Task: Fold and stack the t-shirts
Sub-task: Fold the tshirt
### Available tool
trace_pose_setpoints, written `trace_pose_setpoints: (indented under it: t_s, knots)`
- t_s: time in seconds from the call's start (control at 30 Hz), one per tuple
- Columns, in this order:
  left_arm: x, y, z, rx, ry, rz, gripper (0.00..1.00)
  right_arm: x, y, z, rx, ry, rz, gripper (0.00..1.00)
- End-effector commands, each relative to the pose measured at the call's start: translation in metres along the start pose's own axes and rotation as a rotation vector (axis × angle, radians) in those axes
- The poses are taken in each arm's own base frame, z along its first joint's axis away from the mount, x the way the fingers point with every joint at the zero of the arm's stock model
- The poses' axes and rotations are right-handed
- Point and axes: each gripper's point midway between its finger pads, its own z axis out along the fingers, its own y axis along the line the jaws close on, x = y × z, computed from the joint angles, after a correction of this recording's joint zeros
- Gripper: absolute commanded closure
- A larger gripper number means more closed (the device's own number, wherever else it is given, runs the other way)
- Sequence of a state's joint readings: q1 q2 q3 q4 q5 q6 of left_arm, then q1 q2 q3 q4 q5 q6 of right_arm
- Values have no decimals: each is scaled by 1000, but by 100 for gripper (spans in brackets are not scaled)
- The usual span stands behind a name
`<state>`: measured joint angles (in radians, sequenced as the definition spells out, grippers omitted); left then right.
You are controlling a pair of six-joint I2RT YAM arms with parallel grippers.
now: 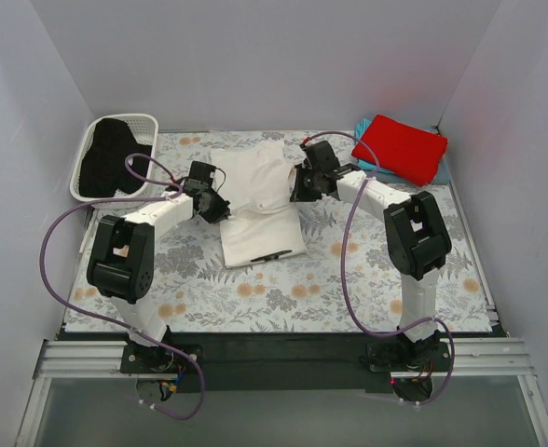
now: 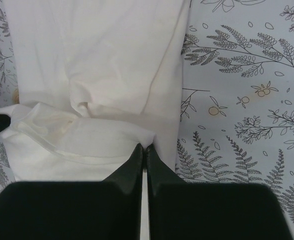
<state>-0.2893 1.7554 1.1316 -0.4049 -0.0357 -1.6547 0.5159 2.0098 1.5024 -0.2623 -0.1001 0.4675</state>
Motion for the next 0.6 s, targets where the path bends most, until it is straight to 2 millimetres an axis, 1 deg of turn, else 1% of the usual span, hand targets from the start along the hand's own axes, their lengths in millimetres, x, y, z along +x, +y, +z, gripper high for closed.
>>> trace_pose_setpoints:
  t_s: [0.0,0.03,0.07,0.1,0.23,0.37,0.43,0.5,0.53,0.57]
  knots:
    - [-23,-17,-2,61,-34,7,100,-28,6,-1,-46,-66,2,99]
    - [-22,-15,1,57,-25,13,100,-28,6,0,-52,-63,3,99]
    - [-25,-18,1,65,-30,15,100,-28,4,1,-52,-60,6,99]
    - [-28,-17,3,62,-31,13,100,-30,3,2,-54,-63,10,99]
    - [-29,-27,5,112,5,22,100,-29,1,6,-67,-50,19,99]
    - [-33,-30,8,135,10,15,100,-34,0,10,-73,-54,20,99]
    - [-37,-28,8,136,5,10,100,-36,-4,13,-79,-52,21,99]
    - [-43,-29,7,153,4,9,100,-42,-4,13,-91,-60,20,99]
    - [-44,-29,7,161,6,11,97,-43,-3,16,-102,-54,19,99]
    - [-48,-32,8,179,1,11,93,-47,-2,15,-110,-61,16,95]
